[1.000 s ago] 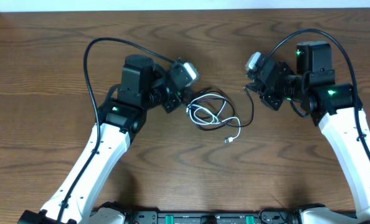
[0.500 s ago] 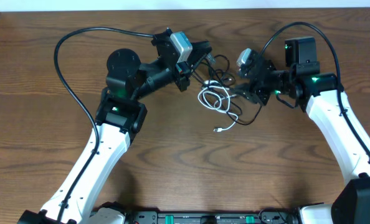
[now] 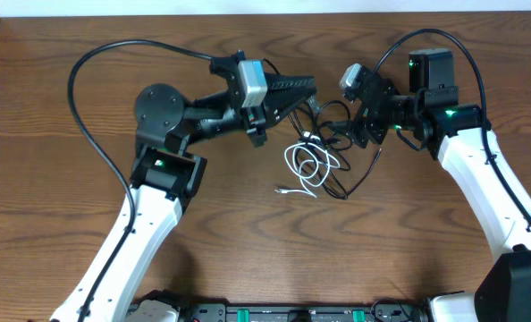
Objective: Untangle cables
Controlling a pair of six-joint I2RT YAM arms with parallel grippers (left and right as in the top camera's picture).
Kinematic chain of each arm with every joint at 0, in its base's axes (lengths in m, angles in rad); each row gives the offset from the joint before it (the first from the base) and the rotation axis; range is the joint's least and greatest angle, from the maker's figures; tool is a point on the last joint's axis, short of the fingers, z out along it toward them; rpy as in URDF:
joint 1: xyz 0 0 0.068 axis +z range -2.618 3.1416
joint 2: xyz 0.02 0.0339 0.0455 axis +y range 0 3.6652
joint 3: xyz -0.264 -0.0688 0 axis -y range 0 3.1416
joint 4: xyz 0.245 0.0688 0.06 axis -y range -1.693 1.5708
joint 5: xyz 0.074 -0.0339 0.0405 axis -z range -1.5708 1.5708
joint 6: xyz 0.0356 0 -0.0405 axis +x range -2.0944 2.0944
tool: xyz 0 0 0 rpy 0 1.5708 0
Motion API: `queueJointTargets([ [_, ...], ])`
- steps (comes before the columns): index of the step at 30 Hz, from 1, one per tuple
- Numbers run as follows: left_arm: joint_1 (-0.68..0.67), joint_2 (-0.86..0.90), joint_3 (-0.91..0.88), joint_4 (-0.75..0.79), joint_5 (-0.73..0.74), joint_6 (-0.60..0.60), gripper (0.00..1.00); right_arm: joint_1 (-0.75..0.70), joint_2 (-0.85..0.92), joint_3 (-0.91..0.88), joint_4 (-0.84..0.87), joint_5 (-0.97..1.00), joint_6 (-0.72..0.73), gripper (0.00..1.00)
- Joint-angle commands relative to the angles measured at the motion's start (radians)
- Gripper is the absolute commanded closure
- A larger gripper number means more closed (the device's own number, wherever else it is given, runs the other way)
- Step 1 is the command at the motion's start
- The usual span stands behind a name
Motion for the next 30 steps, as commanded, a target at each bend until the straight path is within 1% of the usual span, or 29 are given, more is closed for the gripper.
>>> queueJointTargets([
  [1,0.003,-0.031,0.021,0.016,0.05,-0.02,0.92,0.003,0.01,0.012,-0.006,-0.096,-0.019,0.17],
  [3,0.002,-0.031,0.021,0.018,0.05,-0.02,0.92,0.005,0.011,0.012,-0.014,-0.135,-0.019,0.18],
  [6,0.002,-0.031,0.021,0.018,0.054,-0.021,0.92,0.025,0.019,0.012,-0.016,-0.16,-0.02,0.46],
  [7,0.002,-0.031,0.021,0.015,0.057,-0.02,0.92,0.035,0.021,0.012,-0.016,-0.159,-0.019,0.77],
  [8,0.002,-0.031,0.021,0.01,0.057,-0.02,0.92,0.036,0.021,0.012,-0.016,-0.159,-0.019,0.93],
  [9,0.002,-0.031,0.02,0.0,0.057,-0.02,0.92,0.036,0.021,0.012,-0.015,-0.159,-0.019,0.99],
  [17,0.003,-0.031,0.02,-0.095,0.057,-0.016,0.92,0.007,0.005,0.013,-0.006,-0.155,-0.015,0.99],
  [19,0.003,-0.031,0.02,-0.142,0.057,-0.015,0.92,-0.005,-0.018,0.014,-0.001,-0.152,-0.015,0.99],
  [20,0.003,-0.03,0.02,-0.193,0.056,-0.004,0.92,-0.012,-0.037,0.014,0.002,-0.152,-0.014,0.99],
  [21,0.003,-0.029,0.02,-0.241,0.056,0.021,0.92,-0.018,-0.056,0.014,0.005,-0.151,-0.007,0.99],
  [24,0.003,-0.021,0.02,-0.461,0.023,0.182,0.92,-0.04,-0.133,0.014,0.01,-0.13,0.004,0.99],
  [26,0.003,-0.017,0.02,-0.624,-0.086,0.257,0.92,-0.048,-0.172,0.014,0.01,-0.09,0.016,0.99],
  [28,0.003,-0.011,0.02,-0.825,-0.33,0.316,0.93,-0.056,-0.234,0.014,0.008,0.001,0.04,0.99],
  [29,0.003,-0.008,0.02,-0.871,-0.406,0.317,0.92,-0.059,-0.257,0.014,0.008,0.037,0.047,0.99],
  [30,0.003,-0.006,0.02,-0.947,-0.544,0.319,0.92,-0.061,-0.278,0.014,0.008,0.064,0.049,0.99],
])
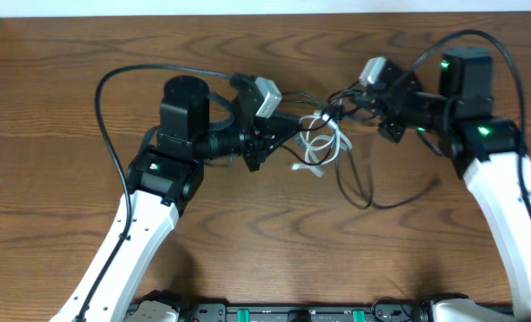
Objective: Untangle cables
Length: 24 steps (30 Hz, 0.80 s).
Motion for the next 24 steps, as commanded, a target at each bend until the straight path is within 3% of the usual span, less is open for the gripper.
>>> queueJointTargets([
  [1,0.004,0.014,0.003,-0.174,-0.476,0.091,0.92,-0.015,-0.099,0.014,0.005,0.118,0.043,0.99],
  [5,0.004,0.037,0.003,-0.338,-0.93,0.091,0.92,-0.045,-0.161,0.014,0.006,0.198,0.071,0.99],
  [9,0.006,0.068,0.003,-0.426,-1.192,0.09,0.92,-0.105,-0.174,0.014,0.007,0.195,0.118,0.99],
  [21,0.024,0.083,0.003,-0.416,-1.18,0.028,0.92,-0.139,-0.174,0.014,0.005,0.126,0.128,0.99],
  [22,0.024,0.083,0.003,-0.412,-1.143,0.028,0.77,-0.138,-0.174,0.014,0.004,0.126,0.128,0.99],
  [23,0.024,0.083,0.003,-0.407,-1.091,0.028,0.55,-0.139,-0.174,0.014,0.003,0.126,0.128,0.99],
  [24,0.024,0.083,0.003,-0.397,-1.014,0.029,0.09,-0.138,-0.172,0.014,0.001,0.126,0.128,0.99],
])
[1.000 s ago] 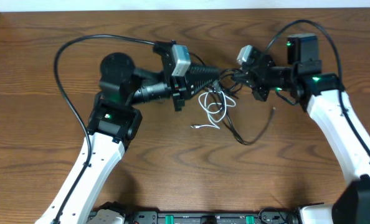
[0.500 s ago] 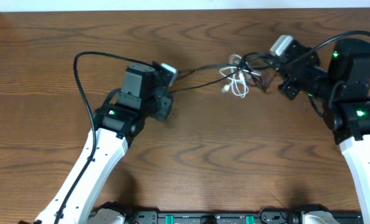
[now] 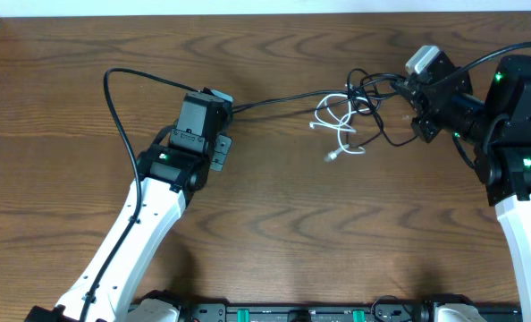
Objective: Untangle cables
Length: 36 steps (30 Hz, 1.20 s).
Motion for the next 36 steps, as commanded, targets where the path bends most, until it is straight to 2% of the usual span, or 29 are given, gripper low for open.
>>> queueJointTargets([
  [1,0.021,0.013,0.001,0.022,0.14,-0.027,0.02,-0.028,-0.019,0.014,0.006,0.034,0.021,0.99],
  [9,0.021,0.005,0.002,0.204,0.446,-0.027,0.02,-0.027,0.008,0.014,-0.027,0.032,0.021,0.99],
  [15,0.021,-0.038,0.002,0.36,0.808,-0.027,0.02,-0.027,0.027,0.014,-0.039,0.034,0.021,0.99],
  [18,0.021,-0.063,0.002,0.399,0.93,-0.027,0.02,-0.028,0.036,0.014,-0.039,0.043,0.02,0.99],
  [29,0.021,-0.111,0.002,0.555,0.967,-0.027,0.02,-0.027,0.06,0.014,-0.05,-0.007,0.02,0.99],
  [36,0.021,-0.096,0.001,0.568,0.967,-0.027,0.02,-0.026,0.06,0.014,-0.066,-0.327,-0.051,0.99],
])
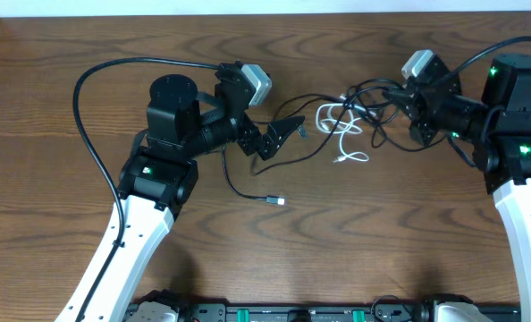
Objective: Untangle cables
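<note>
A tangle of black cable (pixel 366 100) and white cable (pixel 337 125) lies on the table right of centre. My right gripper (pixel 397 93) is shut on black loops at the tangle's right side. One black strand runs left out of the tangle, passes under my left arm and ends in a loose plug (pixel 275 201) on the table. A white plug end (pixel 360 158) lies below the tangle. My left gripper (pixel 288 134) hovers just left of the tangle, its fingers apart and nothing clearly between them.
The wooden table (pixel 51 224) fills the view. The left arm's own black hose (pixel 80 107) arcs over the far left. The right arm's hose (pixel 480 63) loops at the far right.
My left gripper has come from the left, where it held a taut black strand, back to the tangle's left edge and has opened. The strand's plug end now lies loose on the table.
First both grippers were at the tangle mid-table. Then the right one had carried its side rightward while the left held a strand. Later the arms were far apart with that black strand stretched taut. Now the strand's end lies free and the left gripper is back.
</note>
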Controlling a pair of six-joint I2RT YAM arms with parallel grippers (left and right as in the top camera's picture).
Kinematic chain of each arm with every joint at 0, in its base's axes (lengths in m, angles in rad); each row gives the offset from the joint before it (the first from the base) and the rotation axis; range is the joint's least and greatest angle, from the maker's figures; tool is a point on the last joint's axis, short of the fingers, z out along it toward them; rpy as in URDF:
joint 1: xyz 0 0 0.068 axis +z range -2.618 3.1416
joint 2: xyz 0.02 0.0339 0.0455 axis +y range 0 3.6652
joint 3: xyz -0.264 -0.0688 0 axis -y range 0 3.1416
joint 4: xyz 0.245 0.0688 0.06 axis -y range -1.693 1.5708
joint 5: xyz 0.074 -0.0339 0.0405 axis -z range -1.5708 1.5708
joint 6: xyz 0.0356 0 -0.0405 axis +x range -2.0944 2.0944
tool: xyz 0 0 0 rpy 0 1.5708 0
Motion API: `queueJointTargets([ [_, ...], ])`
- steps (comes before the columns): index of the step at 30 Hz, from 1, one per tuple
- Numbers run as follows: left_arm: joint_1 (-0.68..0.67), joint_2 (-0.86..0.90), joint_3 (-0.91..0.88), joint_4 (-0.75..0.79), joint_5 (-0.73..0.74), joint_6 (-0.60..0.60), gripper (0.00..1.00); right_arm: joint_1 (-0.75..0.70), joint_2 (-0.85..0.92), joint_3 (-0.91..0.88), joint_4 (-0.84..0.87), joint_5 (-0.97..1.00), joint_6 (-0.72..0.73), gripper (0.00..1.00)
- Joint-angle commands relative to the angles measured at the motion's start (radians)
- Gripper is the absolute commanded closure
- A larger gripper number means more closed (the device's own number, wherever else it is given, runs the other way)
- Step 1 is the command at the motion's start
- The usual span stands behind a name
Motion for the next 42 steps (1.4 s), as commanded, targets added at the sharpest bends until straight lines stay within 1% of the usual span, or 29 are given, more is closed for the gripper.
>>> queueJointTargets([
  [1,0.003,0.006,0.002,0.005,0.013,-0.012,0.03,-0.004,0.0,0.014,-0.012,-0.181,-0.03,0.99],
  [6,0.003,0.016,0.002,0.005,0.014,-0.012,0.03,-0.004,0.0,0.014,-0.02,-0.346,-0.067,0.99],
  [12,-0.013,0.027,0.002,0.005,0.014,-0.013,0.02,-0.002,0.003,0.014,-0.021,-0.358,-0.066,0.99],
  [19,-0.063,0.032,0.002,0.005,0.014,-0.012,0.02,0.047,0.014,0.013,-0.029,-0.345,-0.077,0.99],
  [30,-0.068,0.036,0.002,0.005,0.014,-0.013,0.02,0.11,0.022,0.013,-0.034,-0.338,-0.085,0.99],
  [37,-0.068,0.036,0.002,-0.005,0.025,-0.013,0.02,0.129,0.022,0.013,-0.031,-0.275,-0.093,0.99],
  [42,-0.068,0.036,0.002,-0.037,0.025,-0.012,0.02,0.129,0.022,0.013,-0.027,-0.183,-0.092,0.99],
])
